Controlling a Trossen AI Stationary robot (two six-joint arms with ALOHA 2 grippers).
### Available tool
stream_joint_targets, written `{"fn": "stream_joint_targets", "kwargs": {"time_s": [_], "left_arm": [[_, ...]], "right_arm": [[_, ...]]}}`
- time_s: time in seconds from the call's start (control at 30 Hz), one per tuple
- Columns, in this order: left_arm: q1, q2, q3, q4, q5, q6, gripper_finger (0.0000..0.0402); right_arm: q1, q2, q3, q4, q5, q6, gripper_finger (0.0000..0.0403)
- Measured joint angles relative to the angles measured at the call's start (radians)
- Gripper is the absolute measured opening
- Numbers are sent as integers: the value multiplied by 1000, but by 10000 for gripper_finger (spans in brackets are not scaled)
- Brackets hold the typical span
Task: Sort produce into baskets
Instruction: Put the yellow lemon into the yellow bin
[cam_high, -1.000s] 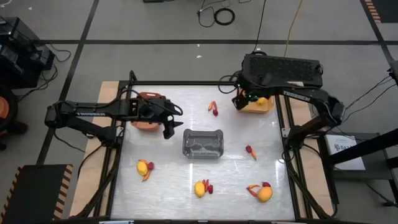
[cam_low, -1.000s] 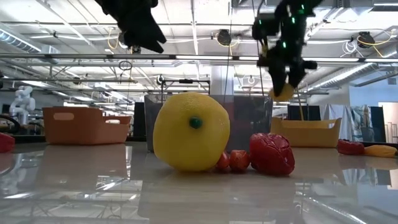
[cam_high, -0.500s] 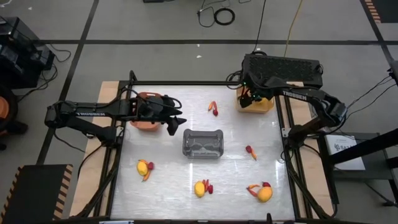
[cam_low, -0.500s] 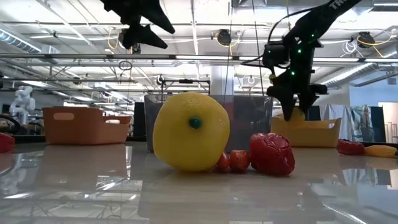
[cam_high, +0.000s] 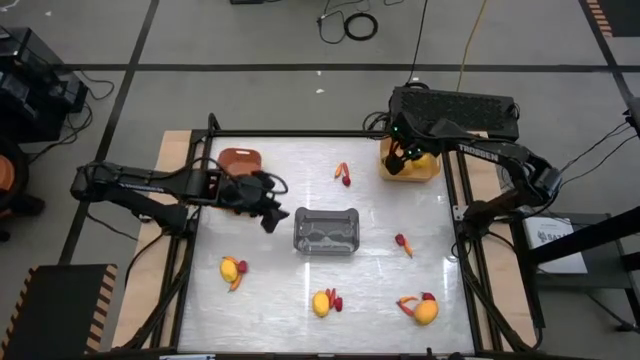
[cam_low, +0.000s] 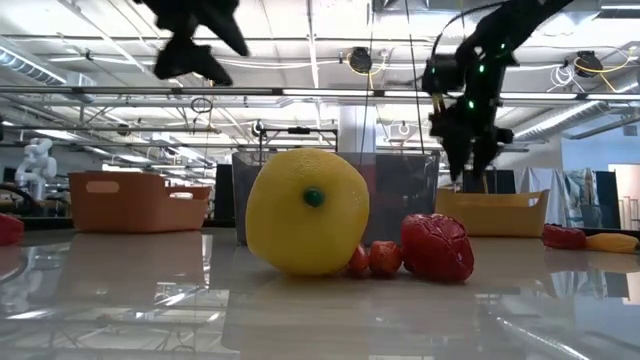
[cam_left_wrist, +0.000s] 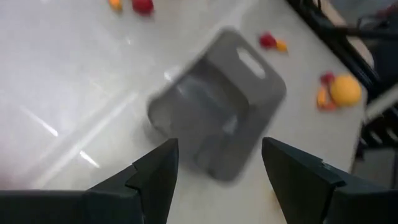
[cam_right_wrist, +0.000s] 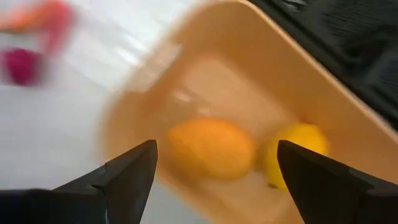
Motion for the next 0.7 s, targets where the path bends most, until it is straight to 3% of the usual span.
{"fn": "stream_joint_targets", "kwargs": {"time_s": [0.27, 0.53, 0.7], "left_arm": [[-202, -42, 0, -134, 104, -67, 238], [-445, -31, 0, -410, 114, -225, 238], [-523, -16, 0, -435, 23, -134, 238]], "right_arm": [[153, -169, 8, 115, -232, 140, 324], [464, -206, 8, 519, -252, 341, 325], [663, -175, 9, 677, -252, 375, 325]]}}
